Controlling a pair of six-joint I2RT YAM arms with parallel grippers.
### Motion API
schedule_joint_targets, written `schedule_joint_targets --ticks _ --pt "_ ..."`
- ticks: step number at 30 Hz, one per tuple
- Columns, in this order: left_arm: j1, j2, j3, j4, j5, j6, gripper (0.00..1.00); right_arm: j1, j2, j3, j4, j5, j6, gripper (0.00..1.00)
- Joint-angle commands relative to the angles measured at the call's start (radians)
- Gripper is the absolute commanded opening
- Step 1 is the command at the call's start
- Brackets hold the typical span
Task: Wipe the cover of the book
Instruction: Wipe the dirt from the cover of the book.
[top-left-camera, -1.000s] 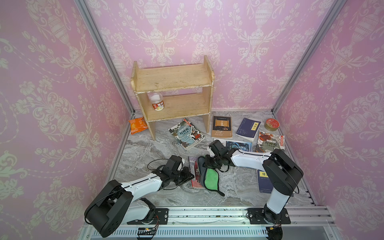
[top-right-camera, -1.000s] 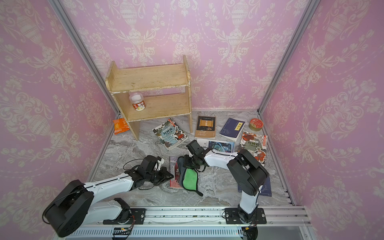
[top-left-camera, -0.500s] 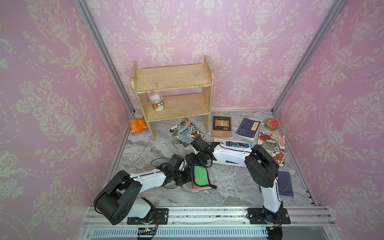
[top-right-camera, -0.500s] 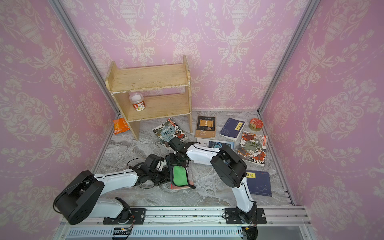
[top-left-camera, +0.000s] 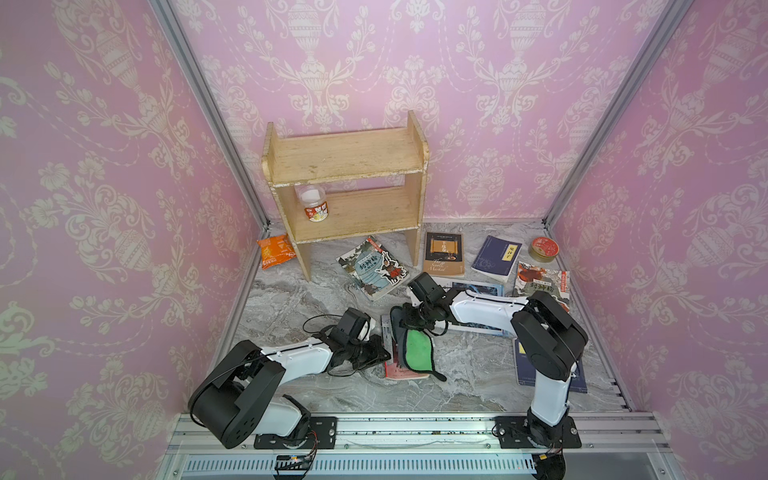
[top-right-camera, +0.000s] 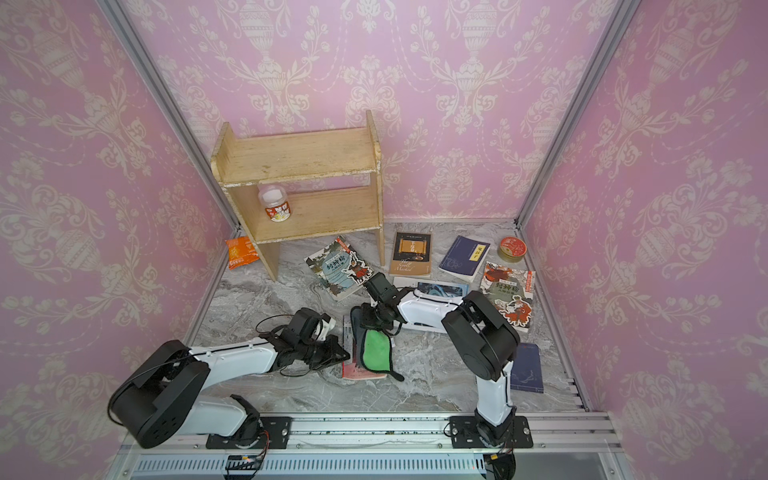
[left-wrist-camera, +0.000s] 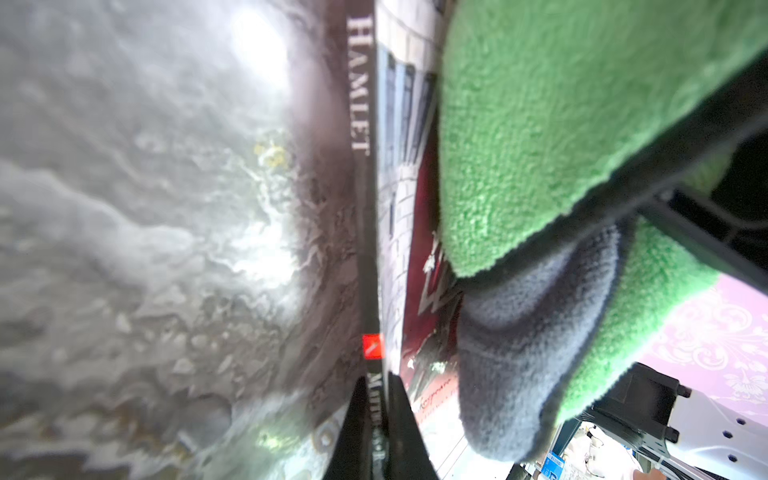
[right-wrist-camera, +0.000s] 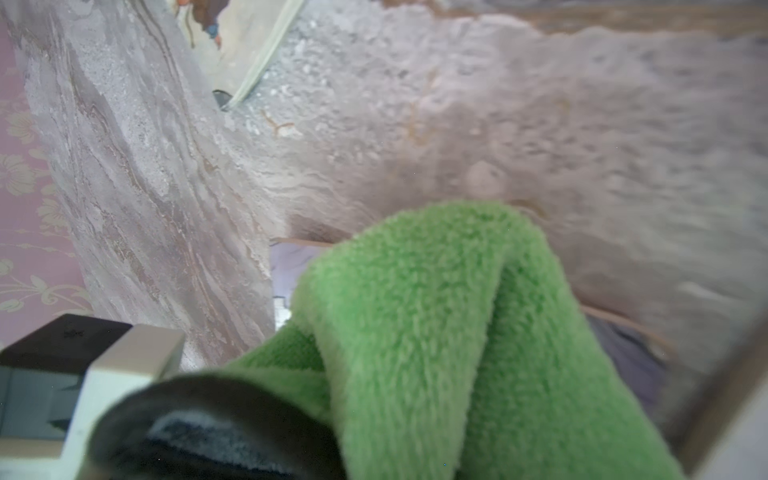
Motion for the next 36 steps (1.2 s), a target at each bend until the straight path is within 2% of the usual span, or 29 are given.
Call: schedule_joint_targets --ticks 1,3,6,11,13,17,21,23,25,28,32,36 --pt "0.005 0.02 -0.002 -0.01 0.006 0.039 0.0 0.101 0.167 0.059 -0.14 0.034 0.045 0.0" --pt "0.005 0.013 -0.002 -0.018 0.0 0.039 0.0 0.104 0.176 0.073 -0.088 0.002 0.074 0.0" --pt "0.004 0.004 -0.011 -0.016 -0.012 0.029 0.0 0.07 0.143 0.021 -0.088 0.025 0.069 0.0" --pt "0.006 0.002 -0.024 0.001 -0.032 0.016 0.0 -0.082 0.02 -0.231 -0.053 0.056 0.064 0.0" --pt "0.006 0.001 -0.027 0.013 -0.039 0.007 0.0 -0.112 -0.005 -0.278 -0.054 0.068 0.063 0.0" --pt "0.006 -0.001 -0.036 0.042 -0.047 -0.015 0.0 -0.065 0.022 -0.255 -0.05 0.057 0.093 0.0" --pt "0.006 0.004 -0.049 0.074 -0.047 -0.038 0.0 0.073 0.121 -0.1 -0.052 0.008 0.102 0.0" --pt "0.006 0.003 -0.05 0.074 -0.046 -0.042 0.0 0.107 0.157 -0.042 -0.056 -0.005 0.103 0.0" --pt "0.007 -0.006 -0.056 0.074 -0.054 -0.048 0.0 0.095 0.157 -0.013 -0.056 0.003 0.108 0.0" --pt "0.008 -0.027 -0.068 0.074 -0.074 -0.061 0.0 0.009 0.107 -0.127 -0.035 0.014 0.105 0.0" --pt "0.008 -0.041 -0.088 0.108 -0.095 -0.079 0.0 -0.122 0.016 -0.258 -0.075 0.054 0.033 0.0" --pt "0.009 -0.026 -0.092 0.146 -0.097 -0.084 0.0 -0.105 -0.019 -0.274 -0.122 0.049 -0.001 0.0"
